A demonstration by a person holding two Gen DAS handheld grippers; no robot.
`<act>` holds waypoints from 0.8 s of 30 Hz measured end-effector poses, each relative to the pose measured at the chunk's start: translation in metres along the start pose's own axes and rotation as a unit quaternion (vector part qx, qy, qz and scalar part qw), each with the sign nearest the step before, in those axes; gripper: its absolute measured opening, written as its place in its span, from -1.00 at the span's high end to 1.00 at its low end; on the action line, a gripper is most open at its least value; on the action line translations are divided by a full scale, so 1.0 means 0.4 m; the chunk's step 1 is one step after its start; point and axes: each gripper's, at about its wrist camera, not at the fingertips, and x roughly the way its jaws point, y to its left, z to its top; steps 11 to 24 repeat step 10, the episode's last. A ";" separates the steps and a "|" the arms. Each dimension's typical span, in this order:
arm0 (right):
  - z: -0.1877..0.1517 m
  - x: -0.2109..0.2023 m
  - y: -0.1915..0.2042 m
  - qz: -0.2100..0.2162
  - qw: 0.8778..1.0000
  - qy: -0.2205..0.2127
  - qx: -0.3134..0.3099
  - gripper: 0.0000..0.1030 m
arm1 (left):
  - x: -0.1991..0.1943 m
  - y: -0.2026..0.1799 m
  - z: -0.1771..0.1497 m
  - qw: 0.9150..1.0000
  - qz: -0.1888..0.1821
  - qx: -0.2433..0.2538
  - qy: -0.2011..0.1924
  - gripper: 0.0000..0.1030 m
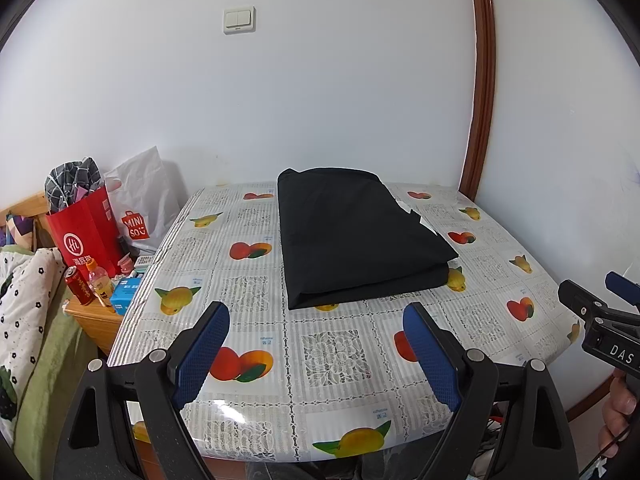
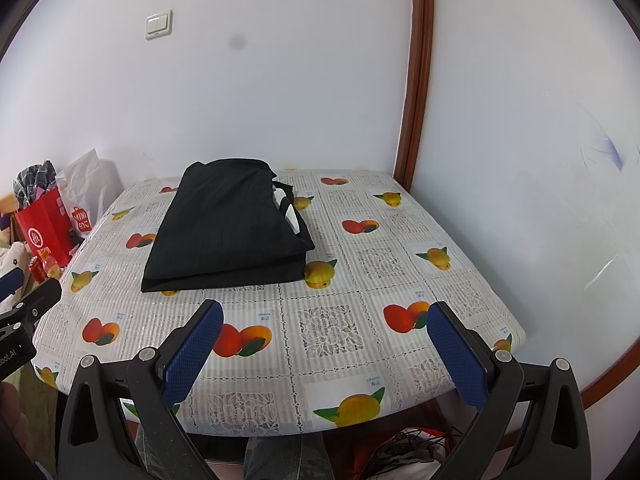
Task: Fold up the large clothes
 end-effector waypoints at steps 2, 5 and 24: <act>0.000 0.000 0.000 0.000 1.000 0.000 0.000 -0.95 | -0.002 0.000 -0.002 1.000 0.001 0.000 0.000 -0.71; 0.000 -0.001 -0.001 0.001 1.000 -0.001 0.000 -0.95 | -0.002 -0.003 0.001 1.000 0.001 -0.001 -0.002 -0.71; 0.000 0.002 0.001 0.004 1.000 0.000 0.001 -0.95 | 0.007 -0.002 0.010 1.000 -0.002 -0.007 -0.001 -0.71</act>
